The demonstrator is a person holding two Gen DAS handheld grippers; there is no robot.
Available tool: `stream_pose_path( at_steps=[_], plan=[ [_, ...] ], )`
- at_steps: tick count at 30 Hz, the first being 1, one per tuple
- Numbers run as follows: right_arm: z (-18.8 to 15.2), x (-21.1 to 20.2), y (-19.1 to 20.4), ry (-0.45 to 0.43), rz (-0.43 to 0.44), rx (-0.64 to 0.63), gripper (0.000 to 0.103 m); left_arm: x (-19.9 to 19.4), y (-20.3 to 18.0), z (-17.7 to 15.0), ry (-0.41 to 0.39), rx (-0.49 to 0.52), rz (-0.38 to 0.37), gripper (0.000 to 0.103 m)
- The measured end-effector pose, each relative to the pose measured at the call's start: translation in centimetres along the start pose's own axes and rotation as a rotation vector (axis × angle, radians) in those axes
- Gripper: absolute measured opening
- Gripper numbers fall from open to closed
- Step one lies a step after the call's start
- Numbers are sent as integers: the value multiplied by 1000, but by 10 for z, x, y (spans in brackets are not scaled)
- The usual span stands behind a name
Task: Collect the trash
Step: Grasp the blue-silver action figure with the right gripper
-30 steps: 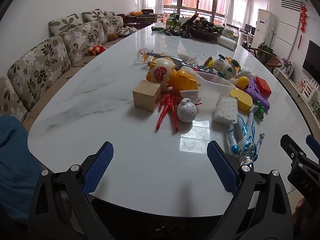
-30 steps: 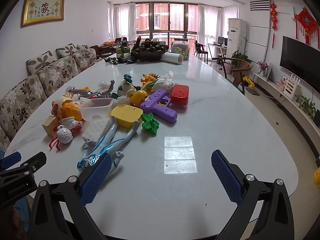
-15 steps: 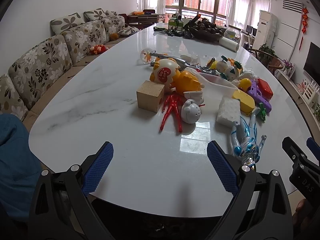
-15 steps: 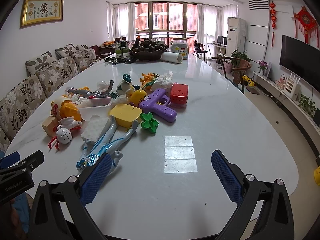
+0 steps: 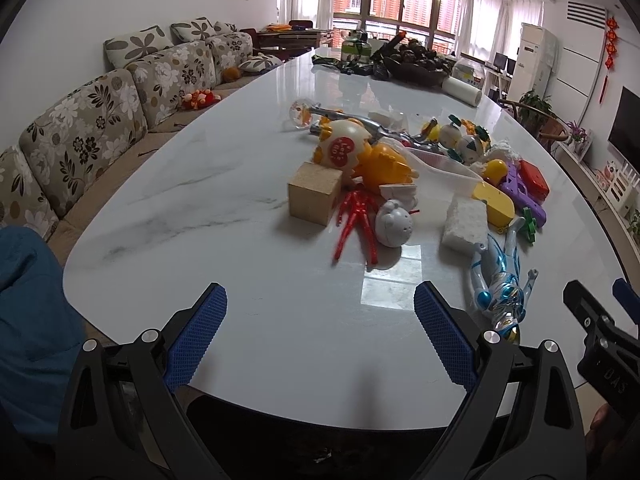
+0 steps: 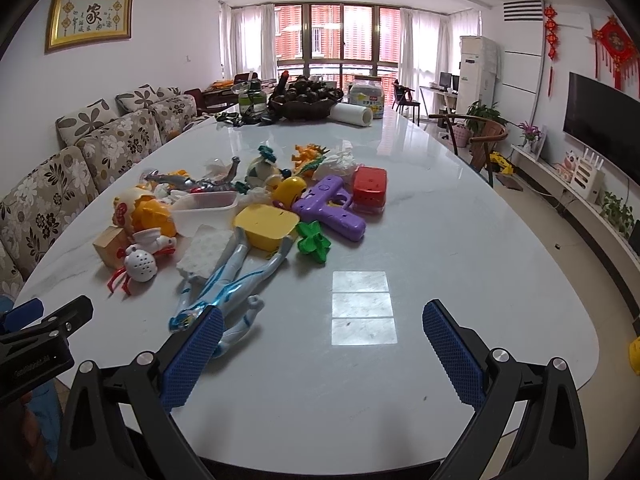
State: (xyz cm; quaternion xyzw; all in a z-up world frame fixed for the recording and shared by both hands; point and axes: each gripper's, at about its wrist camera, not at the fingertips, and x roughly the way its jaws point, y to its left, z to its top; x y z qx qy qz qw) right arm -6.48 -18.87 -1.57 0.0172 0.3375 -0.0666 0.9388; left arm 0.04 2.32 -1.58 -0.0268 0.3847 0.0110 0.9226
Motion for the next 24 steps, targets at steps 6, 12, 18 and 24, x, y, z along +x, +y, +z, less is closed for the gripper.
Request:
stream_pose_path(
  at_steps=[6,12,18,24],
  plan=[
    [-6,2,22,30,30,-27,99,-6,21,-2,-7,-31,5,92],
    [-9,15,57,83,95,-66,99,-13,48,-6,-20,-83,12,92],
    [3,52,71,176,106,2,99,-16,70,-9,-24,-137,3,92],
    [3,62,75,145,90,-69,72,-16,70,-8,-32,-130,7,92]
  ],
)
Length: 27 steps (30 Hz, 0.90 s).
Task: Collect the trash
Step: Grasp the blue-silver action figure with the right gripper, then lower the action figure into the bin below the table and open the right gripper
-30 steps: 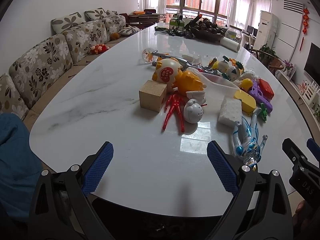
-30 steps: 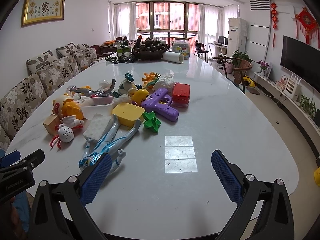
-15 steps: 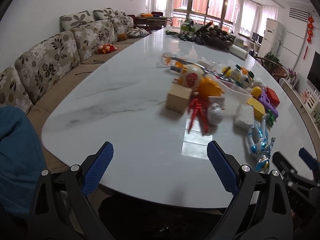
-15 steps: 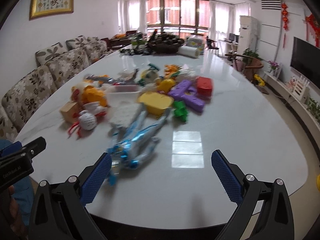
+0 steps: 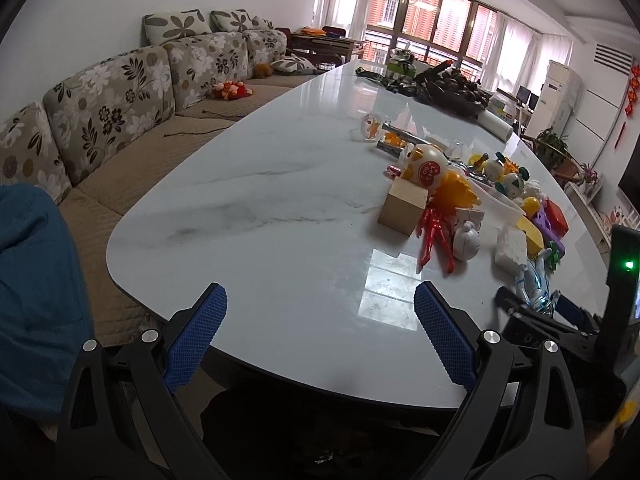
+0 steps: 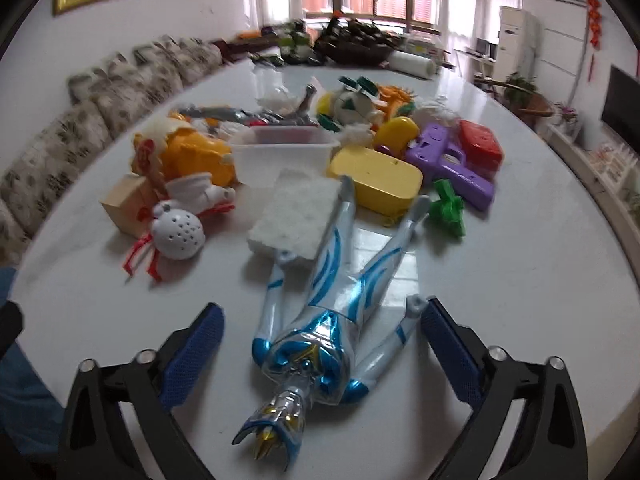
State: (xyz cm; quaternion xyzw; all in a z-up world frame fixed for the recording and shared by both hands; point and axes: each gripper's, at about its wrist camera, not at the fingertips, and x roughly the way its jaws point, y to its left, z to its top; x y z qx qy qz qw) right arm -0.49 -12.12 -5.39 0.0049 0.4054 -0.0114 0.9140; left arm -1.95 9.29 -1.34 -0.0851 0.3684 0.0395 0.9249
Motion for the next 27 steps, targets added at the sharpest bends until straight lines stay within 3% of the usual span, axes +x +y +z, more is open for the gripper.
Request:
stream_pose_path(
  at_steps=[5,9,14,19,24,26,27],
  plan=[
    [-7,-8,-27,-11,69,-3,71,9,-18,-3,21,58,-6,92],
    [-10,-31,-58,-69,128,40,71,13,-38,-7,15,95,-58,92],
    [-7,-61,-90,-131,126,54,72,26,-84,-5,-14,170,-112,92],
    [-10,-75,-121,-167,118,93,72,46,-125,5,-33,233,-92,92],
    [-15,-71,-144,-159,118,136,72,72,-143,16,-37,253,-38,91],
    [-17,-66,-149,-146,127,154,72,84,-145,22,-10,260,-55,52],
    [-18,-64,-150,-142,130,161,72,88,-144,24,5,260,-54,42]
  ],
)
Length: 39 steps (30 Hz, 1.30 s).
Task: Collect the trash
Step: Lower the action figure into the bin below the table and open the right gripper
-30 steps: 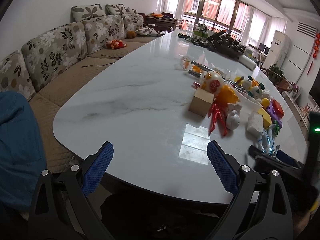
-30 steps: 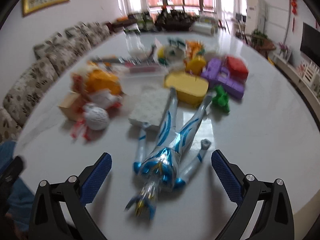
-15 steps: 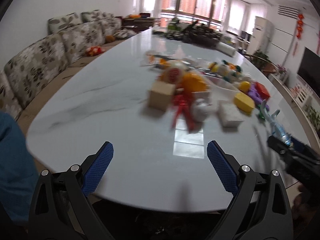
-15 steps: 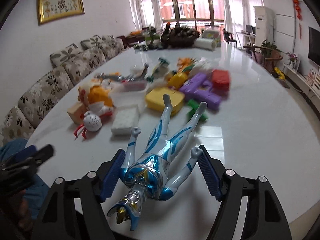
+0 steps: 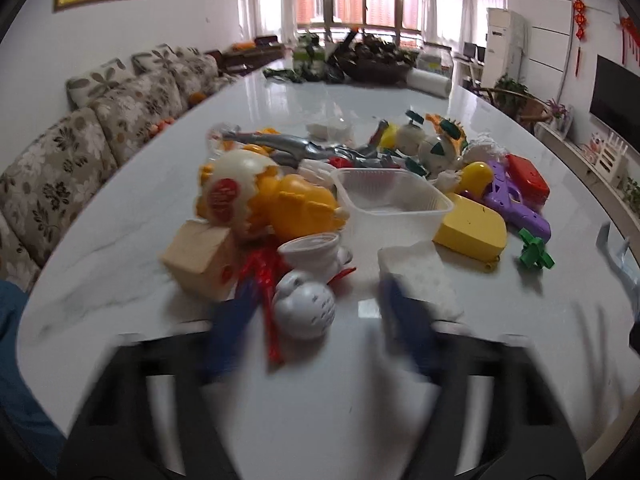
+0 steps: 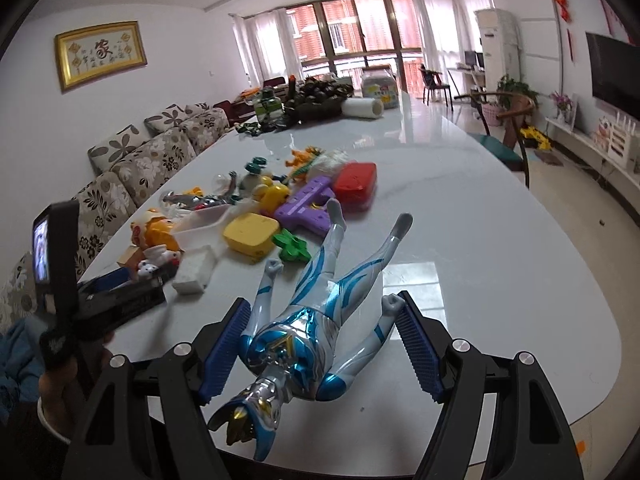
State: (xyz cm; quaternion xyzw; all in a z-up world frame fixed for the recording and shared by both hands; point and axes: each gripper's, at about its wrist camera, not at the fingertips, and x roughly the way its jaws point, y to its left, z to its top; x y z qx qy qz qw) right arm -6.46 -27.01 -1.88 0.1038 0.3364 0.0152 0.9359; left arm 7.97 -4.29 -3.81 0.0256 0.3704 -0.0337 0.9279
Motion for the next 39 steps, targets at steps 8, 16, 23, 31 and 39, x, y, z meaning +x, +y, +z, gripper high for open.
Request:
stream_pose_path(
  at_steps=[8,16,23,31,39],
  plan=[
    [-3,-4,1,-12,25,9,72,-39,19,2,-76,-1,-114,30],
    [-6,-42,34,-26,166,-104,72,-145,22,-21,-234,66,-214,30],
    [-73,-70,59,214,434,-282,72,-162,30,-113,-67,203,-304,30],
    [-170,8,73,609,474,-372,92,-75,35,-204,315,287,-318,88],
    [-139,-4,63,518,463,-349,87,-75,59,-197,282,205,-288,88]
  ],
)
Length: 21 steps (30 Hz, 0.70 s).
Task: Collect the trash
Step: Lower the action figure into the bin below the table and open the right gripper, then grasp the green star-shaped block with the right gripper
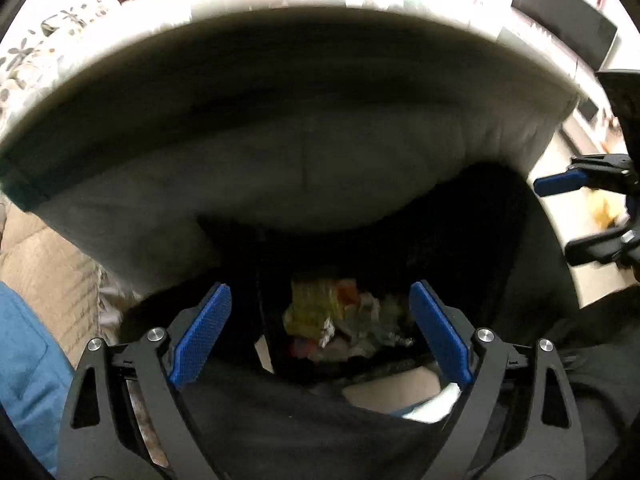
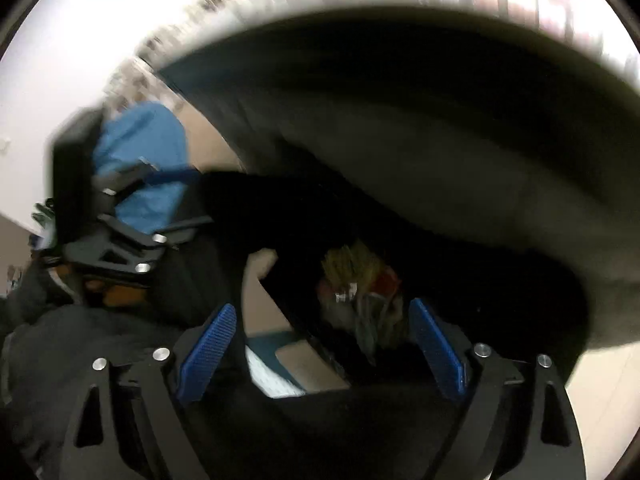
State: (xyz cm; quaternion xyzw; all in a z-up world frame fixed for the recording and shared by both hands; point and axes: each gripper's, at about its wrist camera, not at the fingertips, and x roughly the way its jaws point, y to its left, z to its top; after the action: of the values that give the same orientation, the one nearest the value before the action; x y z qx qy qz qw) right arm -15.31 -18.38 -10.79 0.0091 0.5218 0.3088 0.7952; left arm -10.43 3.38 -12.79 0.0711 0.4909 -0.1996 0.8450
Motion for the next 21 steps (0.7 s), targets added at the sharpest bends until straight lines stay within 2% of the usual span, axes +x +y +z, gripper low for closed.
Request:
stream_pose_path(
  at_steps=[1,3,4,6,8,12,16,18,19,21],
  plan=[
    [6,-16,4,-54,-3,-22,88,-11,3,5,-33,-3,-5,88],
    [30,-59,6,-206,-73,-71,94,-40,3,23,-128,-12,-15,88],
    [34,-71,1,-244,-107,-79,94,-52,3,30,-170,-17,-24,88],
    [69,-79,-17,-322,-280,-83,94,-65,0,47,-226,-28,-39,89],
    [100,-74,-43,-357,-378,-64,91,-74,-3,67,-284,-41,-58,89],
    [150,-40,-92,-299,-400,8,58,-73,-14,93,-324,-58,-51,89],
    [178,-15,-112,-238,-442,-1,56,-61,-16,105,-314,-78,-53,89],
    [185,-11,-119,-199,-395,42,53,-56,-17,107,-305,-85,-51,89],
    [190,-16,-122,-216,-389,43,50,-55,-15,106,-302,-86,-52,89],
    [194,-12,-127,-184,-447,27,48,-50,-16,106,-293,-86,-56,89]
  ],
)
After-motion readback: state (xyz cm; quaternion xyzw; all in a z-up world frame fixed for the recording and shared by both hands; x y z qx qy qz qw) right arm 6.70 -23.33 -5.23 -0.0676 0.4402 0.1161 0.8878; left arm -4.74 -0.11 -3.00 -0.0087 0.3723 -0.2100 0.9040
